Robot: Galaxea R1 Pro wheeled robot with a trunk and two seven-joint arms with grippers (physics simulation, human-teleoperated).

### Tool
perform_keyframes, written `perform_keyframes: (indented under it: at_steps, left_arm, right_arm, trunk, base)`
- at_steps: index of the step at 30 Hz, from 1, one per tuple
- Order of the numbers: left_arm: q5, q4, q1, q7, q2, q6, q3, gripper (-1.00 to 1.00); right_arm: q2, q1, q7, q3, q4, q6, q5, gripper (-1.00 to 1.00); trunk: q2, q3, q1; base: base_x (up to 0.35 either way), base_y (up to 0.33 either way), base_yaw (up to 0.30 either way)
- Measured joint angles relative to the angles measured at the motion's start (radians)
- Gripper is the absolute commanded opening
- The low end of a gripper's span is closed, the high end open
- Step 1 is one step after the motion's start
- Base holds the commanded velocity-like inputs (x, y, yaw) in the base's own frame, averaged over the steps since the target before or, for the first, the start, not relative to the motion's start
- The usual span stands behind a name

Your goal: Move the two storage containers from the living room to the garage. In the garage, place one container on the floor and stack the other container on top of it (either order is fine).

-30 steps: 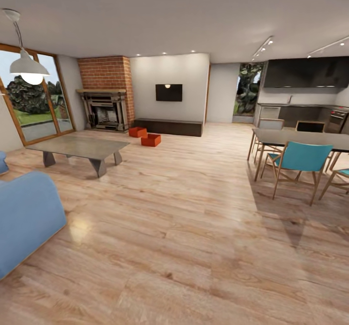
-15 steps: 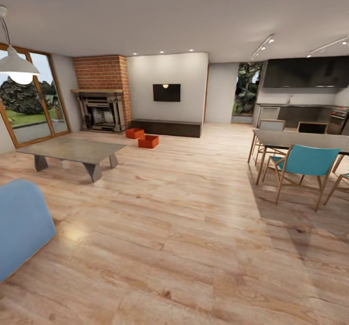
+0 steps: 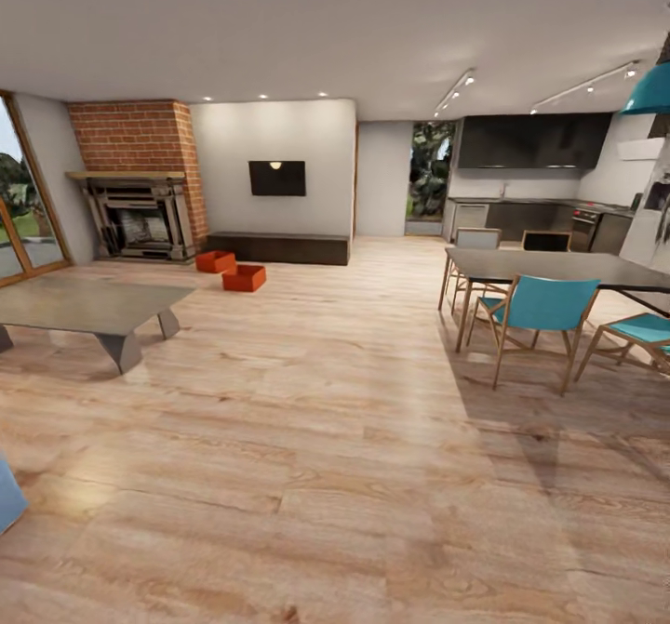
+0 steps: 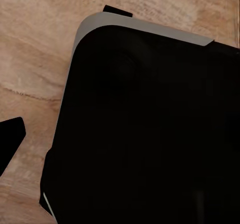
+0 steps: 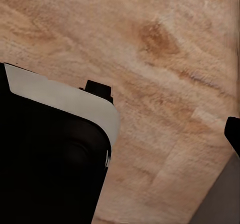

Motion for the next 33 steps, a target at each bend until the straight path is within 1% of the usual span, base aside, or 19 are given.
perform_keyframes:
  at_steps: [5,33]
  left_arm:
    - [0.0,0.0,0.0,0.0,0.001,0.0,0.0,1.0]
    - [0.0,0.0,0.0,0.0,0.001,0.0,0.0,1.0]
  right_arm:
    - [0.0,0.0,0.0,0.001,0.0,-0.002,0.003,1.0]
    - [-0.001,0.0,-0.004,0.002,0.0,-0.006,0.003,1.0]
  trunk:
    - [0.0,0.0,0.0]
    - [0.0,0.0,0.0]
  base:
    - [0.326,0.0,-0.074]
    - [0.326,0.0,-0.001]
